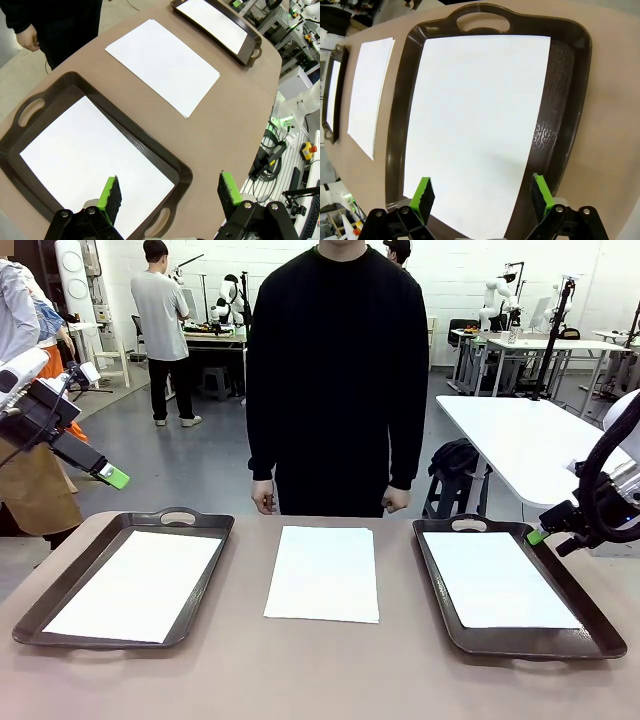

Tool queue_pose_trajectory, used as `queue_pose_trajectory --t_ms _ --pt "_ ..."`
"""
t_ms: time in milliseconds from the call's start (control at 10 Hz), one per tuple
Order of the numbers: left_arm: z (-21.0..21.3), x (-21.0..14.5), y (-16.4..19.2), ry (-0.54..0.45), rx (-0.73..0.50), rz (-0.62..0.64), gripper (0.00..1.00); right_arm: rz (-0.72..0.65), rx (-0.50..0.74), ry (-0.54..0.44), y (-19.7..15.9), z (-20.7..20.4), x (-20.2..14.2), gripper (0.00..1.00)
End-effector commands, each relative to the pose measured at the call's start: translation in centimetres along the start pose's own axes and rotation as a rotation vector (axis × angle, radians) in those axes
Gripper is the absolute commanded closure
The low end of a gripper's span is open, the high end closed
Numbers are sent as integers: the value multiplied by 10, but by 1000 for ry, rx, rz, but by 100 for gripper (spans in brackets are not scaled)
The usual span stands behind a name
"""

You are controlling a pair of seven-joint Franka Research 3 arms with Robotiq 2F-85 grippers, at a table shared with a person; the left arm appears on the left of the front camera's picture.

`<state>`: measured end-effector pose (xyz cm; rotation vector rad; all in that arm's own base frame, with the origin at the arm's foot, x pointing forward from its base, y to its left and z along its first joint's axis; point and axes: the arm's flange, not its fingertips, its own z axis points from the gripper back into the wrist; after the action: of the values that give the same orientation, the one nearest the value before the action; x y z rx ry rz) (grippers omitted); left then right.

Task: Sort the A4 documents.
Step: Place the A4 Paper in the designated Handle tray, then receive the A4 Paper.

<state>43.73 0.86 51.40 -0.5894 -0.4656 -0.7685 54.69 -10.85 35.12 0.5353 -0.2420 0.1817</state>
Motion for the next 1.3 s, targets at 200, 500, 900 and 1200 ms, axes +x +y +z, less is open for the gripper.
queue_pose_trajectory --t_ms 200,500,900,1200 --pt "-1 0 -1 2 -3 -10 0 0 -1 0 0 0 0 0" --pt "-1 0 -1 2 -3 -10 0 0 -1 0 0 0 0 0" --pt "-1 0 -1 2 -3 -10 0 0 -1 0 0 0 0 0" --pt "-1 0 -1 2 -3 -10 0 68 34 -69 10 24 2 0"
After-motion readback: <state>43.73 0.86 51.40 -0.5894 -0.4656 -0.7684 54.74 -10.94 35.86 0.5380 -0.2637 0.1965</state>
